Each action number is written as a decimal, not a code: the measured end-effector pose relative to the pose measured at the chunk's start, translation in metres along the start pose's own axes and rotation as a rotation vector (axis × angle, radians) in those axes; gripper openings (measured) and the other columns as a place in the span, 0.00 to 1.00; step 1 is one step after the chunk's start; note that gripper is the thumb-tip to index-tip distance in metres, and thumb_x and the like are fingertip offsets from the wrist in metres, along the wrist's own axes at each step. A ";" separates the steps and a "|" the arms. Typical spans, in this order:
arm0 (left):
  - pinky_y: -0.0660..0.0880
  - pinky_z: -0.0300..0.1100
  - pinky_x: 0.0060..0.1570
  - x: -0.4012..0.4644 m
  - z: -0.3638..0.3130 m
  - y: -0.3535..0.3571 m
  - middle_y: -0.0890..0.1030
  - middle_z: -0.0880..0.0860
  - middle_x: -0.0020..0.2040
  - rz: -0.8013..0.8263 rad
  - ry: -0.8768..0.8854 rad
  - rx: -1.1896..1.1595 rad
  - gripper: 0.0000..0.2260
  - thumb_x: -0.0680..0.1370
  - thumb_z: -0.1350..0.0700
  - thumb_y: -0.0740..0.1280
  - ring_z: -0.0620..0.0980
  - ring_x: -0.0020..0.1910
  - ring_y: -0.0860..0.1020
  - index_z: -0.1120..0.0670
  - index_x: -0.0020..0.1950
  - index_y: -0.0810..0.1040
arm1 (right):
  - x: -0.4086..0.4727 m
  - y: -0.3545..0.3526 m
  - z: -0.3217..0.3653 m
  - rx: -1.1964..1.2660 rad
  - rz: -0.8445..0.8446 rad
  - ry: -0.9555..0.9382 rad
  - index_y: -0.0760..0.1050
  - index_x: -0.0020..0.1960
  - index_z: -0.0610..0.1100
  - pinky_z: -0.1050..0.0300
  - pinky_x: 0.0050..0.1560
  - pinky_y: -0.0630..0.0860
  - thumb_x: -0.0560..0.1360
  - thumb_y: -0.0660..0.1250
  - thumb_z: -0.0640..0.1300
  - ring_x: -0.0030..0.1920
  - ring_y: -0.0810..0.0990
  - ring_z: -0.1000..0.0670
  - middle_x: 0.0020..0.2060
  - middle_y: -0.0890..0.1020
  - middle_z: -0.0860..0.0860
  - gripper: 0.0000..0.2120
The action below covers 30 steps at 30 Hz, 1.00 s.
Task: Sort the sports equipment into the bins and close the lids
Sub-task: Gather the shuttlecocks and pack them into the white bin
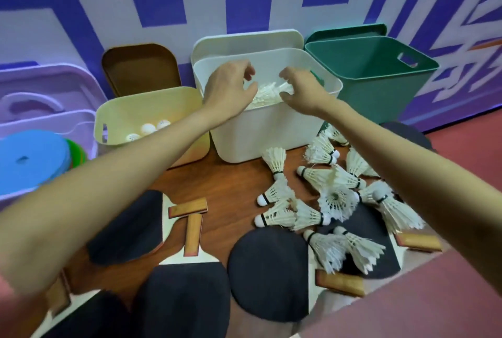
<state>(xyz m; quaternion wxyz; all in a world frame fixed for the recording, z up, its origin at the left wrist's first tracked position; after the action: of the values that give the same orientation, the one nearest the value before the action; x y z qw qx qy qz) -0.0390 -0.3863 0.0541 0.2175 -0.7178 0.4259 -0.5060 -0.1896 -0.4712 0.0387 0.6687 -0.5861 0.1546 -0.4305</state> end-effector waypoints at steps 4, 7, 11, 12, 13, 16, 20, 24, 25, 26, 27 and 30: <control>0.75 0.42 0.42 -0.053 -0.014 -0.015 0.80 0.46 0.41 -0.079 0.008 -0.122 0.07 0.74 0.53 0.64 0.46 0.38 0.77 0.54 0.48 0.78 | -0.064 -0.006 0.015 0.089 -0.141 -0.129 0.71 0.62 0.36 0.57 0.56 0.68 0.74 0.64 0.35 0.57 0.74 0.43 0.57 0.75 0.40 0.16; 0.76 0.44 0.42 -0.094 -0.015 -0.004 0.80 0.47 0.39 0.094 -0.028 -0.154 0.05 0.74 0.56 0.66 0.47 0.37 0.78 0.54 0.47 0.79 | -0.108 0.006 0.013 0.133 -0.062 -0.079 0.71 0.62 0.37 0.59 0.54 0.69 0.75 0.64 0.36 0.56 0.75 0.45 0.57 0.76 0.42 0.16; 0.79 0.47 0.47 -0.141 -0.005 0.030 0.82 0.48 0.43 0.354 -0.103 -0.201 0.07 0.74 0.56 0.68 0.47 0.42 0.80 0.55 0.51 0.80 | -0.160 0.021 0.013 0.195 0.040 0.010 0.74 0.61 0.37 0.64 0.53 0.68 0.74 0.66 0.36 0.53 0.77 0.48 0.54 0.77 0.42 0.15; 0.78 0.47 0.49 -0.150 -0.002 0.039 0.82 0.49 0.45 0.385 -0.118 -0.206 0.09 0.74 0.55 0.70 0.47 0.44 0.80 0.55 0.53 0.80 | -0.172 0.024 0.012 0.213 0.057 0.030 0.74 0.60 0.38 0.66 0.52 0.68 0.74 0.67 0.37 0.52 0.77 0.49 0.54 0.78 0.43 0.15; 0.78 0.47 0.51 -0.158 -0.001 0.047 0.83 0.50 0.47 0.406 -0.139 -0.217 0.11 0.74 0.54 0.70 0.47 0.45 0.80 0.55 0.54 0.80 | -0.183 0.026 0.013 0.227 0.078 0.050 0.74 0.60 0.39 0.66 0.50 0.67 0.74 0.67 0.38 0.51 0.76 0.50 0.53 0.78 0.43 0.15; 0.76 0.42 0.54 -0.174 -0.002 0.069 0.83 0.52 0.52 0.430 -0.229 -0.276 0.14 0.75 0.55 0.71 0.48 0.49 0.80 0.57 0.59 0.79 | -0.209 0.037 0.014 0.216 0.218 0.086 0.72 0.64 0.41 0.65 0.50 0.65 0.71 0.71 0.40 0.53 0.75 0.50 0.56 0.76 0.47 0.21; 0.76 0.43 0.54 -0.179 -0.008 0.091 0.82 0.54 0.54 0.464 -0.279 -0.302 0.15 0.75 0.56 0.71 0.49 0.50 0.80 0.57 0.61 0.78 | -0.221 0.058 0.013 0.144 0.403 0.096 0.69 0.68 0.45 0.60 0.57 0.69 0.67 0.73 0.37 0.59 0.74 0.47 0.60 0.75 0.46 0.31; 0.77 0.42 0.54 -0.181 -0.005 0.106 0.80 0.54 0.57 0.532 -0.353 -0.346 0.21 0.74 0.55 0.73 0.48 0.51 0.80 0.57 0.64 0.75 | -0.216 0.070 0.010 -0.026 0.441 0.124 0.65 0.70 0.46 0.51 0.62 0.68 0.67 0.72 0.39 0.61 0.70 0.42 0.61 0.76 0.45 0.34; 0.77 0.41 0.54 -0.182 -0.004 0.108 0.80 0.54 0.57 0.547 -0.353 -0.342 0.22 0.73 0.55 0.73 0.48 0.51 0.79 0.57 0.65 0.75 | -0.215 0.072 0.012 -0.065 0.451 0.122 0.64 0.71 0.46 0.53 0.62 0.67 0.68 0.72 0.39 0.61 0.70 0.42 0.60 0.76 0.46 0.33; 0.77 0.40 0.54 -0.183 -0.004 0.111 0.80 0.55 0.58 0.557 -0.348 -0.334 0.22 0.73 0.55 0.73 0.48 0.52 0.79 0.57 0.66 0.74 | -0.214 0.074 0.013 -0.097 0.461 0.113 0.63 0.71 0.45 0.55 0.61 0.65 0.70 0.71 0.40 0.60 0.70 0.42 0.60 0.77 0.46 0.33; 0.76 0.40 0.54 -0.183 -0.004 0.112 0.80 0.55 0.58 0.560 -0.343 -0.323 0.23 0.73 0.55 0.73 0.47 0.53 0.79 0.57 0.66 0.74 | -0.213 0.076 0.016 -0.118 0.463 0.103 0.63 0.71 0.45 0.56 0.61 0.63 0.70 0.70 0.39 0.59 0.70 0.43 0.59 0.77 0.46 0.32; 0.74 0.38 0.52 -0.184 -0.005 0.114 0.81 0.55 0.57 0.549 -0.346 -0.301 0.22 0.73 0.56 0.73 0.46 0.50 0.78 0.56 0.65 0.74 | -0.213 0.083 0.015 -0.116 0.435 0.100 0.64 0.70 0.43 0.55 0.60 0.63 0.72 0.66 0.38 0.57 0.73 0.42 0.53 0.79 0.45 0.28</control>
<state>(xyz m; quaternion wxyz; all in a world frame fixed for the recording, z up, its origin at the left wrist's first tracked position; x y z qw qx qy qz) -0.1118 -0.2950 -0.1282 0.3062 -0.6757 0.6294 -0.2312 -0.2696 -0.3049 -0.0964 0.7023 -0.5544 0.3348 -0.2954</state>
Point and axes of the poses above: each hand's wrist, its own x-axis towards the middle knuckle, its own y-axis out of the palm, z = x × y, the point moved 4 cm from there along x, towards the middle knuckle
